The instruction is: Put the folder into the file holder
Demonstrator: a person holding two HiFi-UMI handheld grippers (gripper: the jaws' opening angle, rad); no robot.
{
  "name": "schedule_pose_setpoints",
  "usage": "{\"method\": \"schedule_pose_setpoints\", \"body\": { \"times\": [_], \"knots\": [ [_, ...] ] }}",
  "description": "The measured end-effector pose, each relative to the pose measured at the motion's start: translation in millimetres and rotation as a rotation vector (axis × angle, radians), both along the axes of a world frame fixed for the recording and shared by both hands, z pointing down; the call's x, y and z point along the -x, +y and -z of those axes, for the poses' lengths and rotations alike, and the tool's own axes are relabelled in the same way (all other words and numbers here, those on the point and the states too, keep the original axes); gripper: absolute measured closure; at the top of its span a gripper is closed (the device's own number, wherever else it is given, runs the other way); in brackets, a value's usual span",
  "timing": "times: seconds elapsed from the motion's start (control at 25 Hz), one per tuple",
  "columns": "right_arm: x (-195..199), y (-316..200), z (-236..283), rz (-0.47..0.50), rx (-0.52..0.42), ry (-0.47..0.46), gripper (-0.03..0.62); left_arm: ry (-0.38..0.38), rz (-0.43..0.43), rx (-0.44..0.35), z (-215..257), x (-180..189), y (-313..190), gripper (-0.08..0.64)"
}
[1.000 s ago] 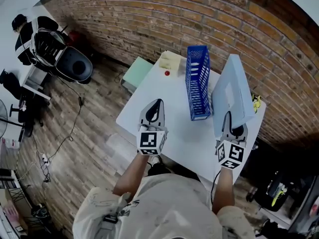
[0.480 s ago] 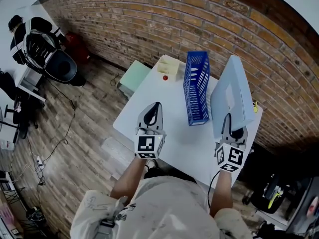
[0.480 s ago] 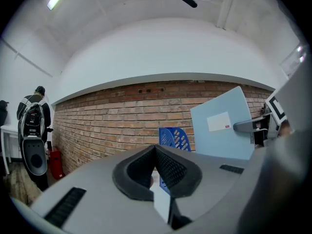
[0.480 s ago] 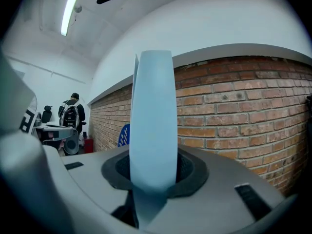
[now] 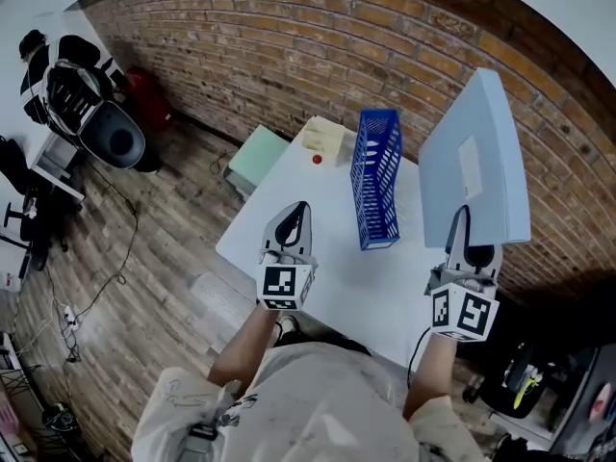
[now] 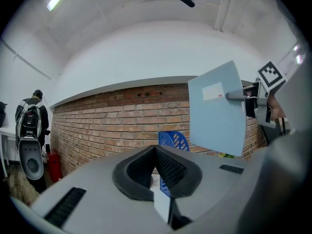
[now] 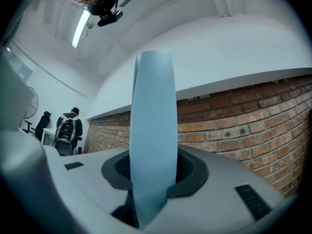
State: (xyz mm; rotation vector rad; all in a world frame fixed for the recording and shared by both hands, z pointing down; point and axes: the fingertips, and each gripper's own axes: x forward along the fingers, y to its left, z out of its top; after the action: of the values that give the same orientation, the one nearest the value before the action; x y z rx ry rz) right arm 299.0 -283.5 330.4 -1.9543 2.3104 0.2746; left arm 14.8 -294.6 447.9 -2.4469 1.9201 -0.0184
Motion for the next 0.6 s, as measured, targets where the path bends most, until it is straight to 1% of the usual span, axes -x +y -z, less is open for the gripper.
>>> {"method": "schedule_pose_setpoints", "body": {
  "times": [0.16,0.32,0.44,0.6],
  "knots": [
    [6.3,12.1,44.5,0.021,-0.109,-0.003,0.449,0.008,0.002,-0.014,4.8,0.2,-0.7,0.551],
    [18.0,24.7,74.4,0.045,-0.185,-0.015,0.449,0.009,0.002,-0.021,8.1,2.7,2.6,0.551],
    [29.8,28.2,85.3,0.069,-0.215,-0.021,0.449,0.008,0.006,-0.027,9.9,7.0,4.1,0.551],
    [45.3,27.9,86.1,0.105,-0.22,-0.025,0.449,0.009,0.017,-0.032,12.8,14.1,5.9,0.551]
  ]
}}
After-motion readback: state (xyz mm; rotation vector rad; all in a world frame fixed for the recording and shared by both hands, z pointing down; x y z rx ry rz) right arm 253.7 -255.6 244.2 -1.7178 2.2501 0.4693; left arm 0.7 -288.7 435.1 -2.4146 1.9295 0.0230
